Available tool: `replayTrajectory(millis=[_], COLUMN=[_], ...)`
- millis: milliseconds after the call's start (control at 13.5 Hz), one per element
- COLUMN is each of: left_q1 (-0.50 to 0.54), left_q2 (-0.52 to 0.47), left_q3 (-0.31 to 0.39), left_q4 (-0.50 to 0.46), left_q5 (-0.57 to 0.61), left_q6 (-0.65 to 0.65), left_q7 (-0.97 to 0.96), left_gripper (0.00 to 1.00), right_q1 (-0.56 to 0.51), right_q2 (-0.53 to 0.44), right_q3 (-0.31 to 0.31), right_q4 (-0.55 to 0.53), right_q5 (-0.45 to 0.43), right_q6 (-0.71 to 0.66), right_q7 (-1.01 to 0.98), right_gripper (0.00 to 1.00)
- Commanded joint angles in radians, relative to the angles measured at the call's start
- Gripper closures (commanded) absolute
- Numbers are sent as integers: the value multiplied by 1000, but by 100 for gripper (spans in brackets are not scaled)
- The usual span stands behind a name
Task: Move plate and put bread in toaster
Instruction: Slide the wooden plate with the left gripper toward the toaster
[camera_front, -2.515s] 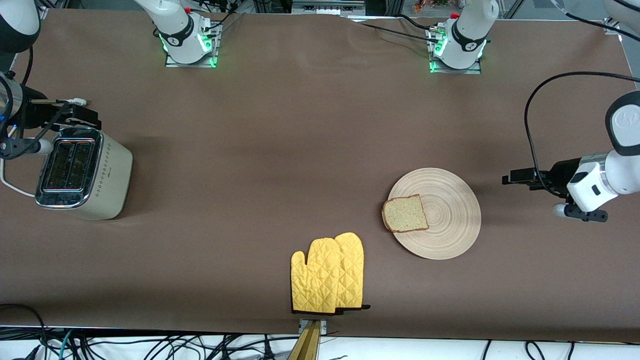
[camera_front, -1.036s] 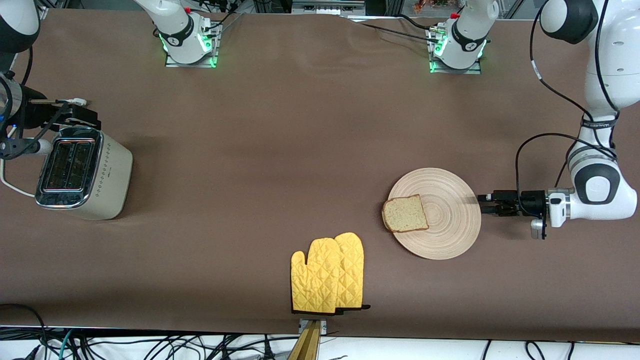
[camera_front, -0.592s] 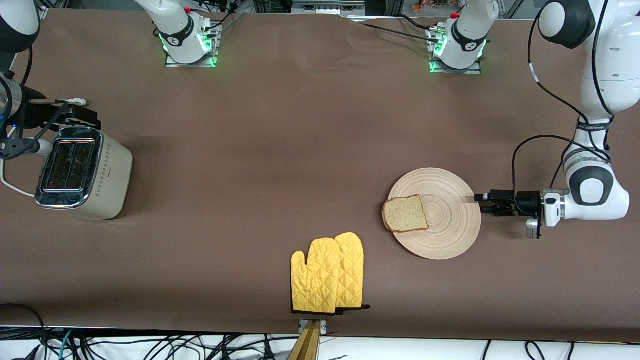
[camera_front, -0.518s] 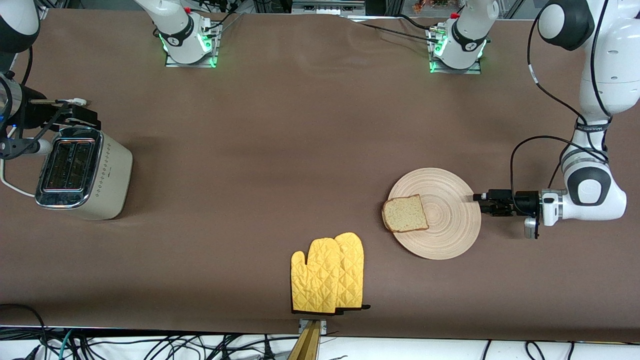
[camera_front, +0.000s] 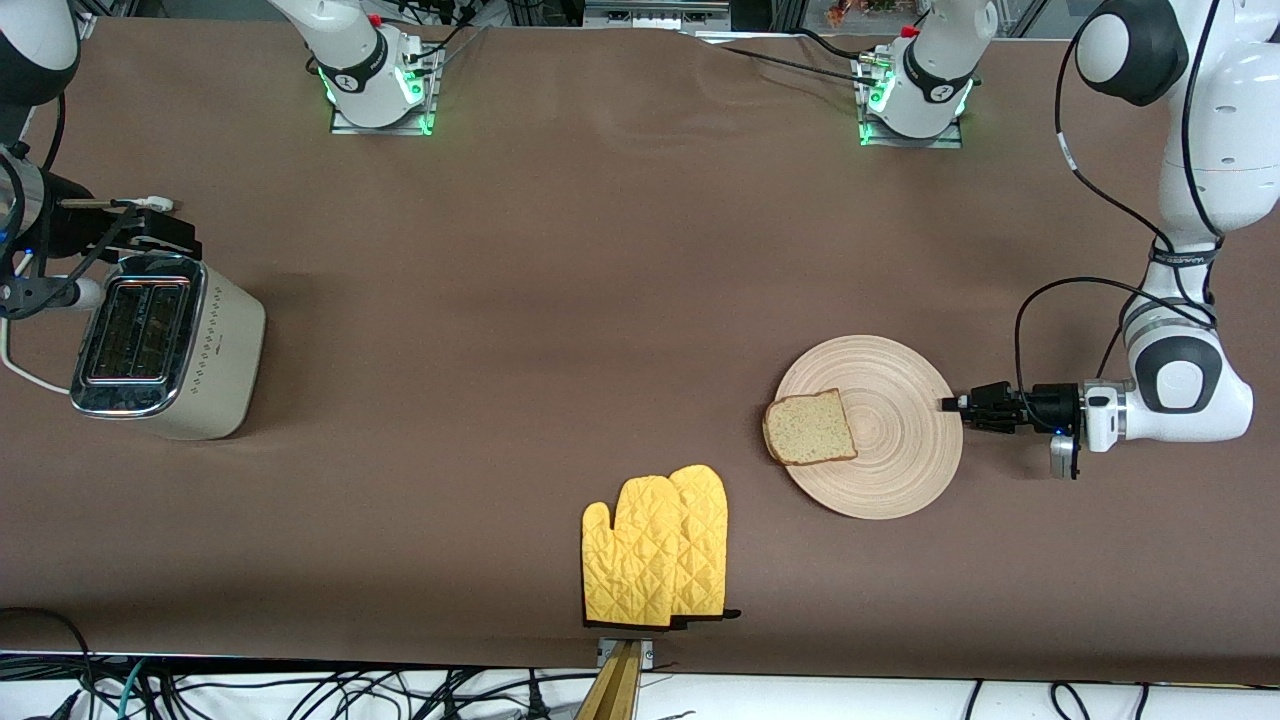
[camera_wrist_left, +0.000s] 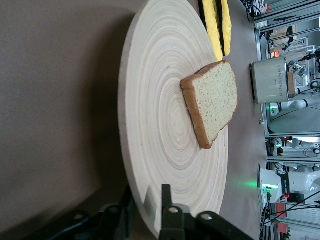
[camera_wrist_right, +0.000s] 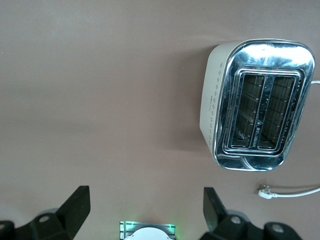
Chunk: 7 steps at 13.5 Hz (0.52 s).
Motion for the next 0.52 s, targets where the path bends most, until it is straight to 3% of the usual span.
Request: replayTrajectory(millis=[0, 444], left_q1=[10, 13], left_q2=[14, 2], left_q3=[-5, -16], left_q4=[21, 22], left_q5=[-28, -42], left_q6=[-14, -81], left_q7=[15, -146], left_gripper=[100, 100], right_q1=[-5, -7], right_q2=[8, 8], right_q3=[2, 2], right_q4=[23, 23], right_q5=[-1, -1], right_q6=[-4, -4], right_q7=[-10, -10], right_gripper=[0, 0])
